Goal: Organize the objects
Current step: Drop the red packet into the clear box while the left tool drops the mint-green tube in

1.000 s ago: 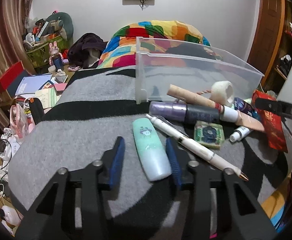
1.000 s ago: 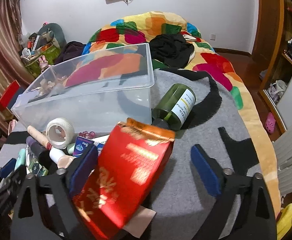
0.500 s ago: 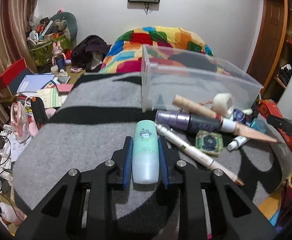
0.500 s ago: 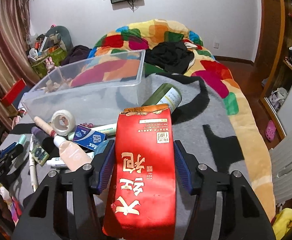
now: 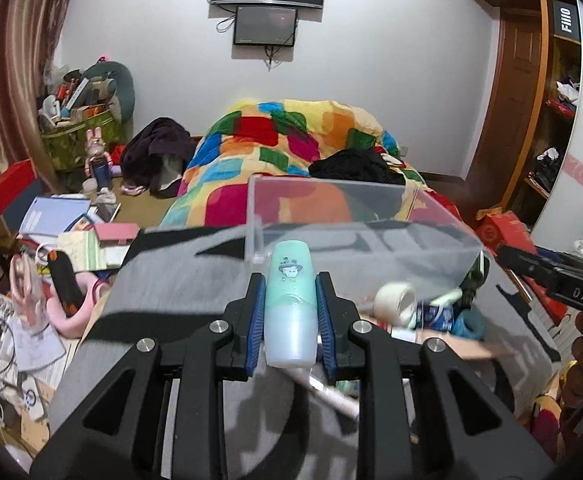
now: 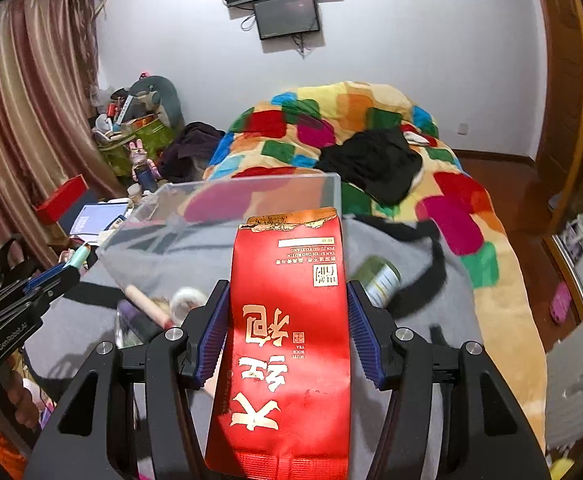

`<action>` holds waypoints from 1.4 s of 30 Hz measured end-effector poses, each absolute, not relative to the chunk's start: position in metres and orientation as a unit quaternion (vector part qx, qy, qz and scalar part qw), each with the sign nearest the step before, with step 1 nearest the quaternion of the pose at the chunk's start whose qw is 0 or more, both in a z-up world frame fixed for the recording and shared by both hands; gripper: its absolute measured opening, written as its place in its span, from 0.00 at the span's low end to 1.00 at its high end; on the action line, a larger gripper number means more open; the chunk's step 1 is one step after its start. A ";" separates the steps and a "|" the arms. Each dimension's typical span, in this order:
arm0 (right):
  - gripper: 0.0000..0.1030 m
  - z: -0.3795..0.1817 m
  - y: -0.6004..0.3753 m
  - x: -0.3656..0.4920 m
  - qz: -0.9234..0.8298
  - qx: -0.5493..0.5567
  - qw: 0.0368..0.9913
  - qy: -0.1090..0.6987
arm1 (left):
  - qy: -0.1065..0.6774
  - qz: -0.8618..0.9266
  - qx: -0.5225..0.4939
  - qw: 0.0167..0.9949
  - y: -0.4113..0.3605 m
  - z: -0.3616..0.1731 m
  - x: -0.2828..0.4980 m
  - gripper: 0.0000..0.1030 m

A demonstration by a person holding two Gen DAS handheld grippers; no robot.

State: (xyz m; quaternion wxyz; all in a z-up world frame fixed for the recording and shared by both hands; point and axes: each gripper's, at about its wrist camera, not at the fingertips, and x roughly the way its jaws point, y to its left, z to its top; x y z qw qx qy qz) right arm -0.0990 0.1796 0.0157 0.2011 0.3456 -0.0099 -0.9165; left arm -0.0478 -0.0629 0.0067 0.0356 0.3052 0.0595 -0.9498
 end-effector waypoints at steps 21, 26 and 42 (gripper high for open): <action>0.52 -0.010 0.127 -0.196 -0.848 0.458 0.267 0.024 | 0.037 -0.907 0.419 -0.002 -0.063 -0.012 -0.154 0.24; 0.52 -0.019 0.118 -0.200 -0.834 0.479 0.271 0.029 | 0.029 -0.904 0.426 -0.009 -0.058 -0.013 -0.160 0.24; 0.62 0.006 0.132 -0.169 -0.856 0.434 0.274 0.055 | 0.010 -0.925 0.379 -0.007 -0.042 0.012 -0.125 0.27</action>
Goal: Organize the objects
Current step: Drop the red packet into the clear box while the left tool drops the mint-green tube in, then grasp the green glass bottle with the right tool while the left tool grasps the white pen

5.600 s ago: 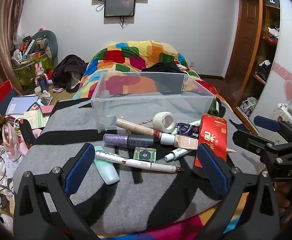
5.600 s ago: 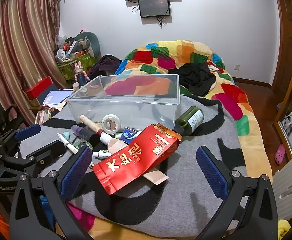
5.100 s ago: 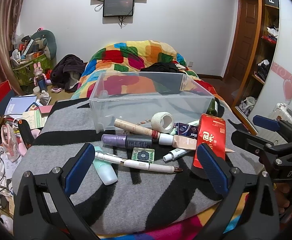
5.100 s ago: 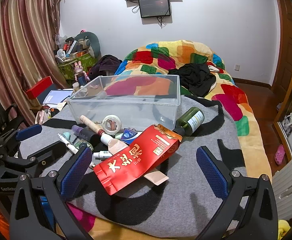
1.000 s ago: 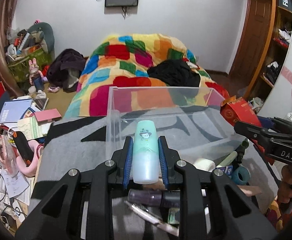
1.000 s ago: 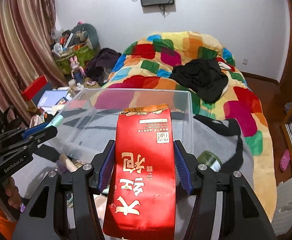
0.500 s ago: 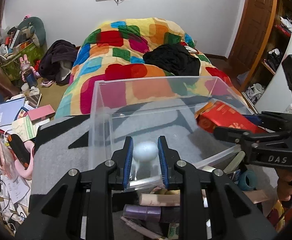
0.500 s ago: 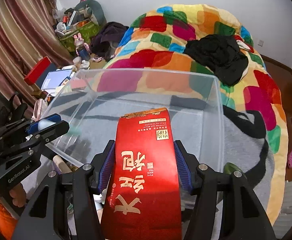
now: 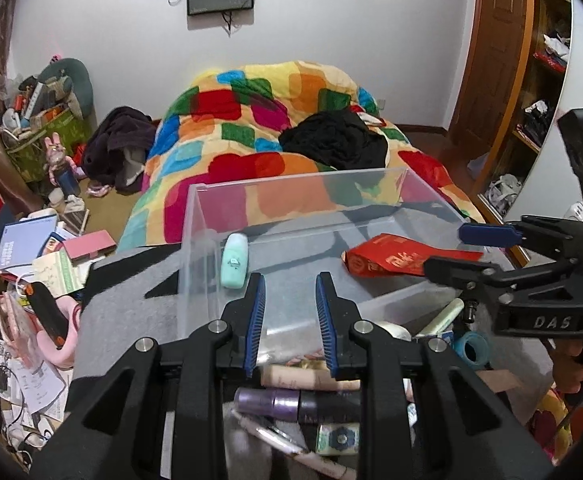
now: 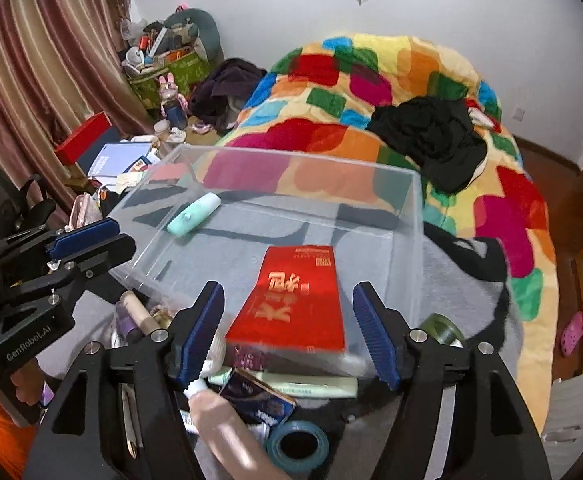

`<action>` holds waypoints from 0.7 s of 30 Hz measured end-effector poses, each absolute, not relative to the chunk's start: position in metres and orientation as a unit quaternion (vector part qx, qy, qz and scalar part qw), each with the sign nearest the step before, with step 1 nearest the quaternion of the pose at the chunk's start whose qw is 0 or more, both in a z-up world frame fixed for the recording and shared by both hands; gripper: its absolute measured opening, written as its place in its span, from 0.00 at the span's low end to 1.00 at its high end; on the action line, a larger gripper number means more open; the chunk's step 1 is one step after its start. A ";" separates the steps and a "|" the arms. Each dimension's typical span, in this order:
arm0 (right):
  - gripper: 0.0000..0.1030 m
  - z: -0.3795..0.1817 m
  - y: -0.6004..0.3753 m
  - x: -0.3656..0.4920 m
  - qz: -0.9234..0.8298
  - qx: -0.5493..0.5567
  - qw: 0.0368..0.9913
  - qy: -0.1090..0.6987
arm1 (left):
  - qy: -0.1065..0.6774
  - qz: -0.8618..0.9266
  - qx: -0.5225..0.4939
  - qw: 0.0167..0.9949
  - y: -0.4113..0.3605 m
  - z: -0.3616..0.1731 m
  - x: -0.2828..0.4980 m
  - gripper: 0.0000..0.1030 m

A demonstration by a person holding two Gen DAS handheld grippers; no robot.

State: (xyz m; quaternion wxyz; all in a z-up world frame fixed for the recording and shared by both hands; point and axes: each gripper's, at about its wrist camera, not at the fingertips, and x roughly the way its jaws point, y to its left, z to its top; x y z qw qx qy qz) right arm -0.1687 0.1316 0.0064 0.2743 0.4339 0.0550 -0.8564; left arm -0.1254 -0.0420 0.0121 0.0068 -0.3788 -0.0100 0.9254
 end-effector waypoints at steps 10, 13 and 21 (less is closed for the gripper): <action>0.73 0.024 0.182 -0.134 -0.899 0.376 0.219 0.046 | -0.004 0.934 -0.355 -0.032 -0.043 0.010 -0.082 0.59; 0.74 0.020 0.201 -0.128 -0.908 0.372 0.192 0.038 | 0.003 0.931 -0.362 -0.045 -0.044 -0.001 -0.073 0.61; 0.75 -0.015 0.238 -0.145 -0.898 0.419 0.135 -0.001 | -0.034 0.905 -0.421 -0.057 -0.060 -0.046 -0.065 0.64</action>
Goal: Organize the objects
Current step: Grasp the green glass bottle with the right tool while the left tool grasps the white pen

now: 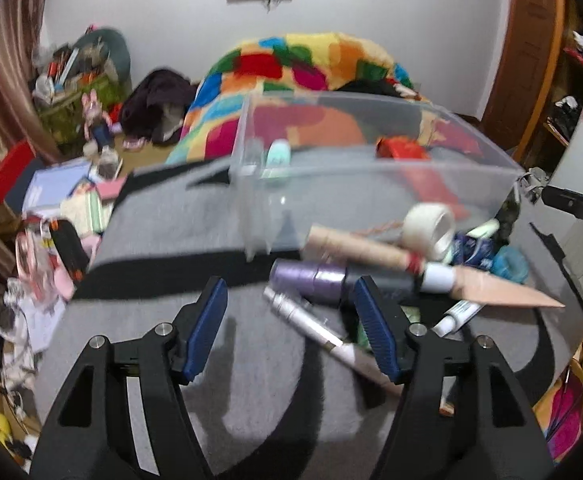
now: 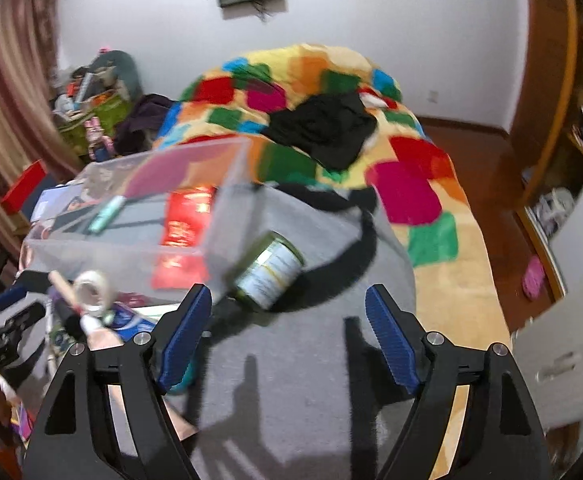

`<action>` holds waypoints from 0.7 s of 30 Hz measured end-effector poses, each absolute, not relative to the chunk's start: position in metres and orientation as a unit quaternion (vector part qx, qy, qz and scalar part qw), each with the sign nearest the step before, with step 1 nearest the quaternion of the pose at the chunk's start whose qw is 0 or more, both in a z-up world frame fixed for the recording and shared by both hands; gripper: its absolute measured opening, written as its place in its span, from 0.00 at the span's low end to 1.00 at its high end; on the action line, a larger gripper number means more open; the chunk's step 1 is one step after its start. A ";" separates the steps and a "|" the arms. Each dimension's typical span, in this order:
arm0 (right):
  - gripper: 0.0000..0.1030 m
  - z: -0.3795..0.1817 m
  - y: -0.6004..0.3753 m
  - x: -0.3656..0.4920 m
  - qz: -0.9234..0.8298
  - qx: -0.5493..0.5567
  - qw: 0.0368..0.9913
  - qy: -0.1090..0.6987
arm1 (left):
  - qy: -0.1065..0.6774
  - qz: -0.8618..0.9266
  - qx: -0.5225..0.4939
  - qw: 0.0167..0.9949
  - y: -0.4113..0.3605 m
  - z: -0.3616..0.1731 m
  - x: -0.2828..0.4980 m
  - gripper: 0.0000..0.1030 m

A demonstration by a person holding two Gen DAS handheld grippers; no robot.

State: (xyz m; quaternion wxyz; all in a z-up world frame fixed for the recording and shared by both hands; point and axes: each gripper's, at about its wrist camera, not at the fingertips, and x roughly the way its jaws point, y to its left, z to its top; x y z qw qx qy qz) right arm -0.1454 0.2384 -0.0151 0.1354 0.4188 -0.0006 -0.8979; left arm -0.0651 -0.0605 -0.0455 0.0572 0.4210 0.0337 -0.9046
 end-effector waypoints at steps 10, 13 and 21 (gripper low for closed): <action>0.74 -0.047 0.218 -0.178 -0.878 0.460 0.137 0.001 | 0.054 -0.890 0.450 0.048 -0.062 -0.066 -0.070 0.64; 0.74 -0.057 0.219 -0.184 -0.871 0.472 0.139 -0.006 | 0.053 -0.892 0.447 0.046 -0.062 -0.066 -0.069 0.61; 0.47 -0.065 0.229 -0.191 -0.865 0.481 0.137 -0.024 | 0.032 -0.896 0.440 0.048 -0.063 -0.065 -0.060 0.40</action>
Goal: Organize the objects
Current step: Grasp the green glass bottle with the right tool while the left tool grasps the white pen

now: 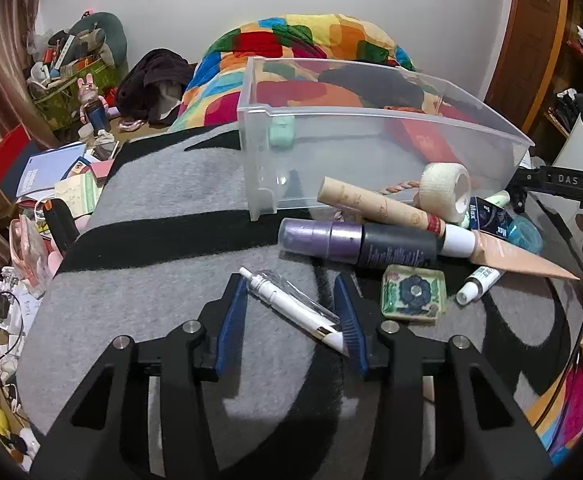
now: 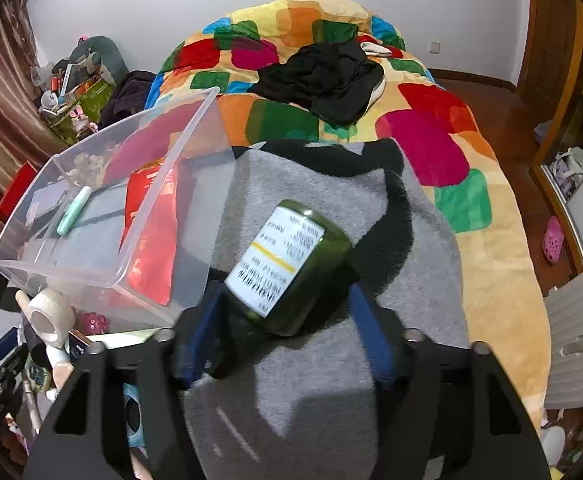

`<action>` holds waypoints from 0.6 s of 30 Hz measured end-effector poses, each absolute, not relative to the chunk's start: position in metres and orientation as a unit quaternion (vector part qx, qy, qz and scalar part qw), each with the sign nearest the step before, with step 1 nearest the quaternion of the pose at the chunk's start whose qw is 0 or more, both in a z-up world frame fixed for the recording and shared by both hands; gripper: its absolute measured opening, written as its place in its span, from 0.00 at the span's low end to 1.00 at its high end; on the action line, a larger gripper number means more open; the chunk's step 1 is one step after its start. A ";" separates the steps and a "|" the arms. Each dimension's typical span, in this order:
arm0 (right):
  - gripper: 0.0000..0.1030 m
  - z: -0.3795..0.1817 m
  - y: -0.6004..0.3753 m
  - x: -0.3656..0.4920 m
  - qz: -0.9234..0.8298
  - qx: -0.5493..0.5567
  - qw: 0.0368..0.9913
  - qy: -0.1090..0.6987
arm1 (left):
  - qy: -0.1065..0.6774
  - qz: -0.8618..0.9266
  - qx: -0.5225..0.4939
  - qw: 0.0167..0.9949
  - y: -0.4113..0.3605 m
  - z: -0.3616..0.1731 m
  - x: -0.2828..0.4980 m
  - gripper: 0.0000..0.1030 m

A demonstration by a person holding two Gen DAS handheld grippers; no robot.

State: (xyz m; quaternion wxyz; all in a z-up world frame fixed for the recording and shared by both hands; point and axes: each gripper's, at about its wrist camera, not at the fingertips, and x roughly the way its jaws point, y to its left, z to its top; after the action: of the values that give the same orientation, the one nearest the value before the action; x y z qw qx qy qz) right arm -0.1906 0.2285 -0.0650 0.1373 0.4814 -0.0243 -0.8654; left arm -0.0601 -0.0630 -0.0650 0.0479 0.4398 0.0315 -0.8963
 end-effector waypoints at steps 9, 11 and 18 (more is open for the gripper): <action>0.41 -0.054 0.230 -0.173 -0.883 0.451 0.128 0.011 | 0.012 -0.905 0.423 0.048 -0.065 -0.063 -0.048 0.16; 0.41 -0.049 0.233 -0.165 -0.887 0.443 0.129 0.011 | 0.014 -0.906 0.420 0.045 -0.066 -0.061 -0.047 0.16; 0.41 -0.016 0.236 -0.141 -0.901 0.406 0.150 -0.001 | 0.023 -0.917 0.395 0.047 -0.067 -0.043 -0.044 0.15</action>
State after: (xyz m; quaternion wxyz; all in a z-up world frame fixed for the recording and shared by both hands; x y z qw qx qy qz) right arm -0.1415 0.2358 -0.0162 0.1499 0.4062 -0.0010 -0.9014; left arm -0.0437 -0.0673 -0.0428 0.0466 0.3948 0.0231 -0.9173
